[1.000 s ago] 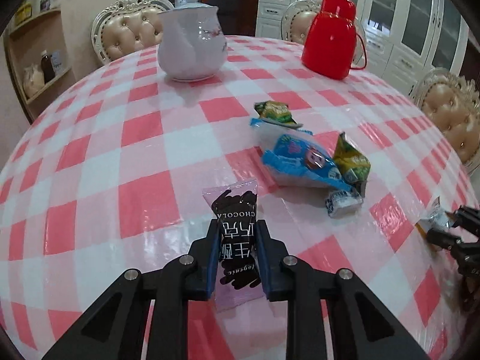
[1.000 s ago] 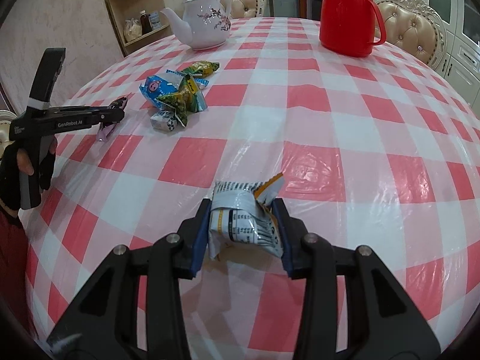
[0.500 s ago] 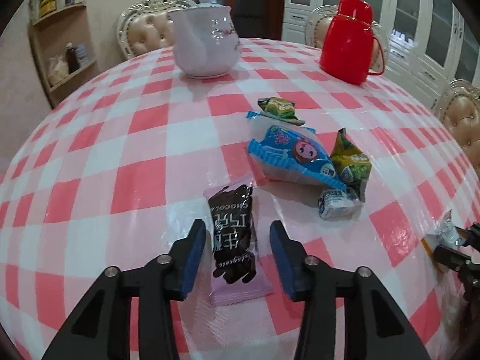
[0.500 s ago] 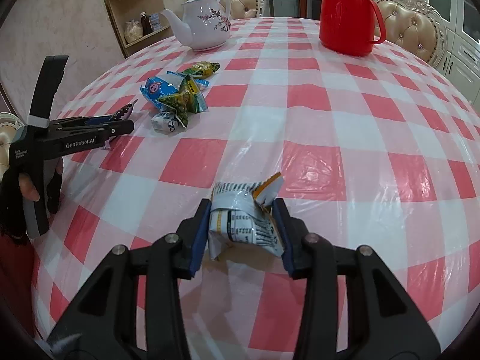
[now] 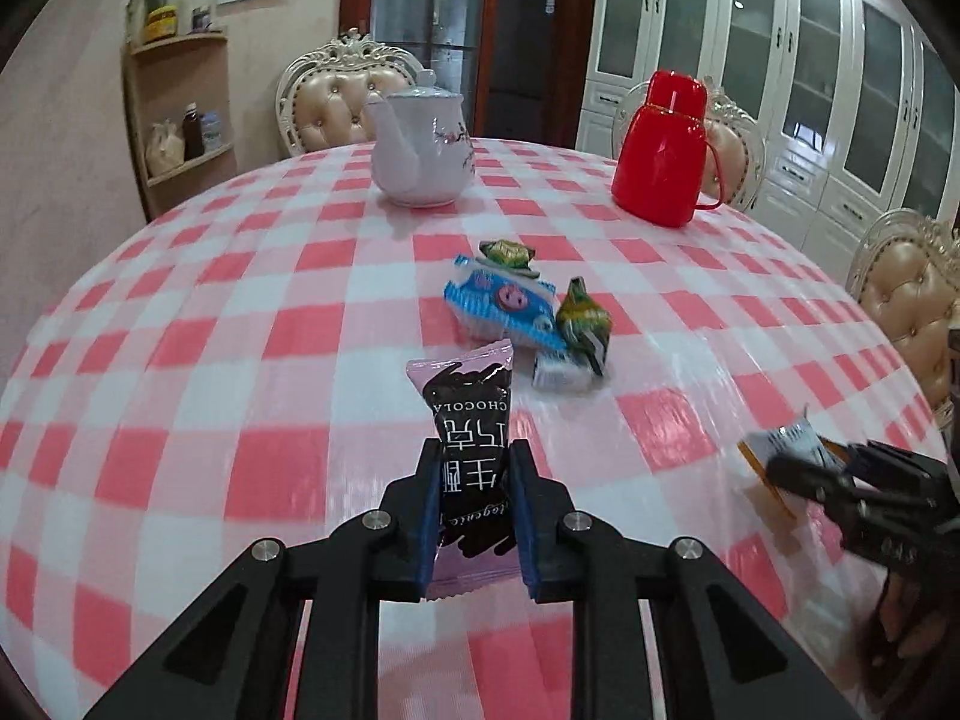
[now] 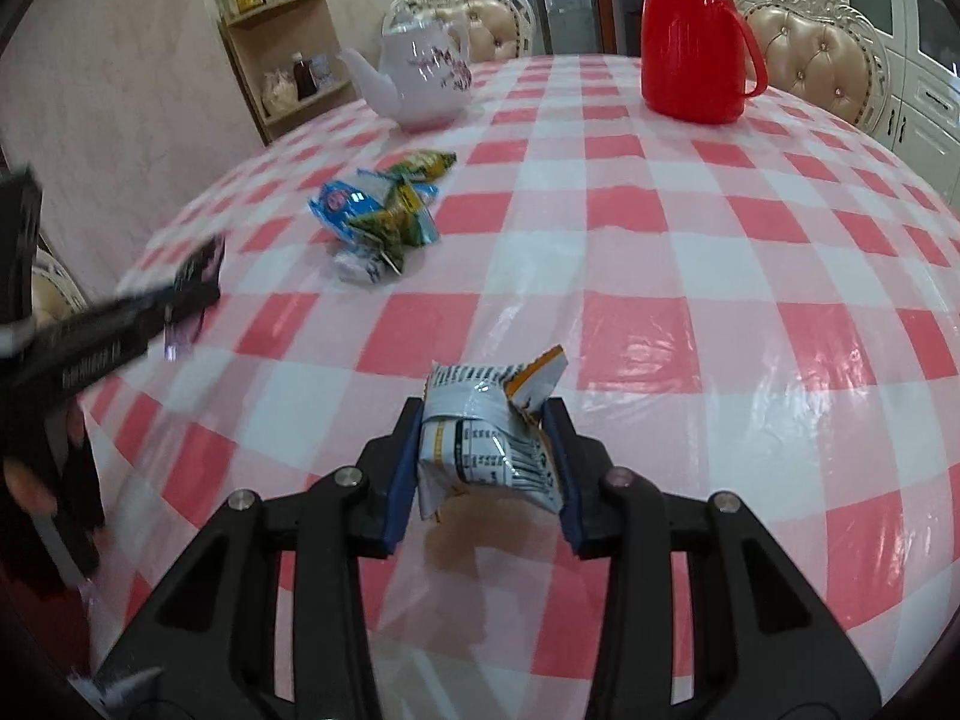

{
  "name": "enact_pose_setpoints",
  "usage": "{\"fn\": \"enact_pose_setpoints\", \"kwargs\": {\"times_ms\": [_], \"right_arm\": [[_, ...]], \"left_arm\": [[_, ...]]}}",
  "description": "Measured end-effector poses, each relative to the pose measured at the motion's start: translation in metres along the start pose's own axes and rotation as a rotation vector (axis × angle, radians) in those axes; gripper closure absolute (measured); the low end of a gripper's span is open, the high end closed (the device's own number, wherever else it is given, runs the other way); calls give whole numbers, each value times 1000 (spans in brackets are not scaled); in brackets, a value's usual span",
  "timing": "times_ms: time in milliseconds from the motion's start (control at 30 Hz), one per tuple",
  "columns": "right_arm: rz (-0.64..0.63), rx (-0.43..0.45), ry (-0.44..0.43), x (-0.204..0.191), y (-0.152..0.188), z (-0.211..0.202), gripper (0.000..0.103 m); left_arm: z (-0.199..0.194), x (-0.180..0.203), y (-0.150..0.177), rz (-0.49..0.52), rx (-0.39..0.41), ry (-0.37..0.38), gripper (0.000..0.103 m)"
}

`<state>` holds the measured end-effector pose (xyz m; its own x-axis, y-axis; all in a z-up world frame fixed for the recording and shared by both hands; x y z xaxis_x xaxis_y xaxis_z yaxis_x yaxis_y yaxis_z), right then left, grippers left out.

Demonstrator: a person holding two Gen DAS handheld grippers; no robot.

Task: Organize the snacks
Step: 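Lift the chocolate bar with the left gripper while the right holds the silver packet, then carry the chocolate bar and silver packet over to the box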

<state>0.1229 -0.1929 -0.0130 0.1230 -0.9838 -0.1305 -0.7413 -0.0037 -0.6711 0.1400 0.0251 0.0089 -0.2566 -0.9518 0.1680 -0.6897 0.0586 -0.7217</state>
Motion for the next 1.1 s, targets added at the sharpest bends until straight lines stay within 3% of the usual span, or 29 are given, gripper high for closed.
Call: {"fn": "enact_pose_setpoints", "kwargs": {"times_ms": [333,600,833,1100], "right_arm": [[35,9,-64,-6,3,-3,60],[49,10,-132,-23,8,-8,60],[19,28,-186,-61,19,-26,60],[-36,33,-225,-103,38,-39,60]], "left_arm": [[-30,-14,35,-108,37,-1,81],[-52,-21,47,-114,76,-51,80],[-68,-29,61,-119,95,-73,80],[-89,-45,69,-180,144,-49,80]]}}
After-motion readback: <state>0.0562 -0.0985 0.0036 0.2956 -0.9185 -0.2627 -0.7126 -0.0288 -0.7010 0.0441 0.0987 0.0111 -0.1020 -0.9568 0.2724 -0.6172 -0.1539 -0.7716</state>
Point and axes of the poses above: each gripper's, at about its wrist camera, not at the fingertips, and z roughly the way its jaws point, x to its right, y to its underside, the point moved 5 cm from there along z, roughly the way its jaws point, and after that the axes turned 7 degrees about y, right-handed, at the moved point
